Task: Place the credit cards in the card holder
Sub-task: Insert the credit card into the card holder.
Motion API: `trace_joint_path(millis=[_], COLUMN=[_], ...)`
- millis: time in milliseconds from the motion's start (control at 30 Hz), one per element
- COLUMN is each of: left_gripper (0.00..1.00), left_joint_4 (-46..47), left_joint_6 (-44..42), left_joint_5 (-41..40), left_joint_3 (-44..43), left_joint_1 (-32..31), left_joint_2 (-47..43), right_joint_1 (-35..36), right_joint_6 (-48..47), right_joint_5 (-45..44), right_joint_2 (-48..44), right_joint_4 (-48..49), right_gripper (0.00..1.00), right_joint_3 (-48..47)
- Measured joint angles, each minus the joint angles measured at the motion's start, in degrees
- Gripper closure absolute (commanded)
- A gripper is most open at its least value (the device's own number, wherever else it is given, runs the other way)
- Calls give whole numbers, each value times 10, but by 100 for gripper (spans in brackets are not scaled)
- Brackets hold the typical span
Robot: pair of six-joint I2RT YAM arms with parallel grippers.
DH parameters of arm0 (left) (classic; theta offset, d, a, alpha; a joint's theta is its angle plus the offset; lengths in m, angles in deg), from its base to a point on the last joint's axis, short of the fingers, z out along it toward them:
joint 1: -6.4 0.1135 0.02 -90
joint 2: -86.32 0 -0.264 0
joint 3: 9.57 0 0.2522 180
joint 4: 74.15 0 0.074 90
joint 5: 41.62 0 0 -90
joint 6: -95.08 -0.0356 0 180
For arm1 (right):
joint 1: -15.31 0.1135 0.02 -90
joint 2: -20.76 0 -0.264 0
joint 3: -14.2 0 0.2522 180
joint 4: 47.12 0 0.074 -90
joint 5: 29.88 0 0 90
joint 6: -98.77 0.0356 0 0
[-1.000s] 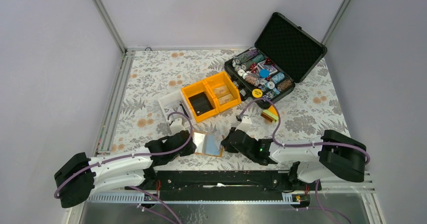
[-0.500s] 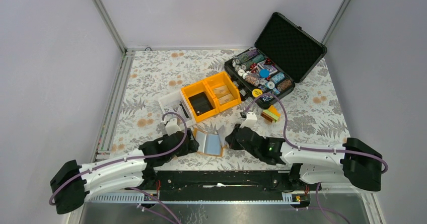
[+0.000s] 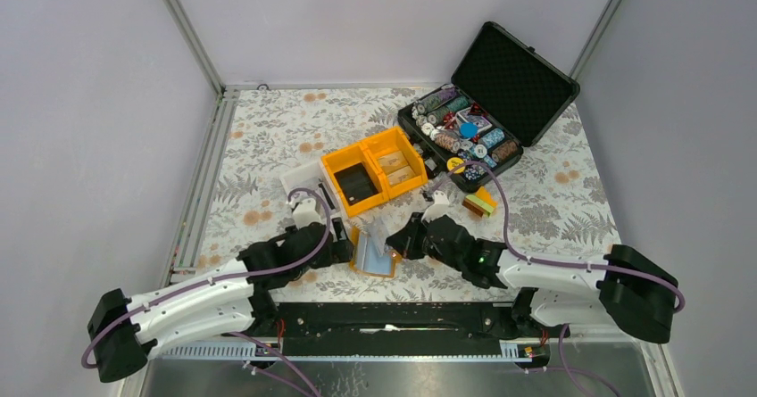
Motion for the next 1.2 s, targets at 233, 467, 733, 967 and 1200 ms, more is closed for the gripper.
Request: trace_joint_path(millis=[233, 467, 733, 967, 1200], left_gripper=[12, 18, 36, 39, 42], left_joint_4=[29, 110, 222, 296, 326], left_joint_6=[-26, -45, -11, 31, 46], left_joint_5=[32, 129, 246, 294, 312], left_joint_3=[-31, -17, 57, 125, 155], left_joint_1=[13, 45, 100, 130, 163], left_joint_2=[-43, -110, -105, -83, -68], right_joint_1=[-4, -5, -19, -30, -34], right_joint_6=[1, 1, 11, 27, 40], right_joint_5=[41, 65, 98, 104, 105], right_joint_2=[58, 117, 185, 191, 203], right_joint_4=[72, 122, 176, 213, 231], right_gripper=[100, 100, 100, 100, 100], right_joint_3=[2, 2, -7, -11, -11])
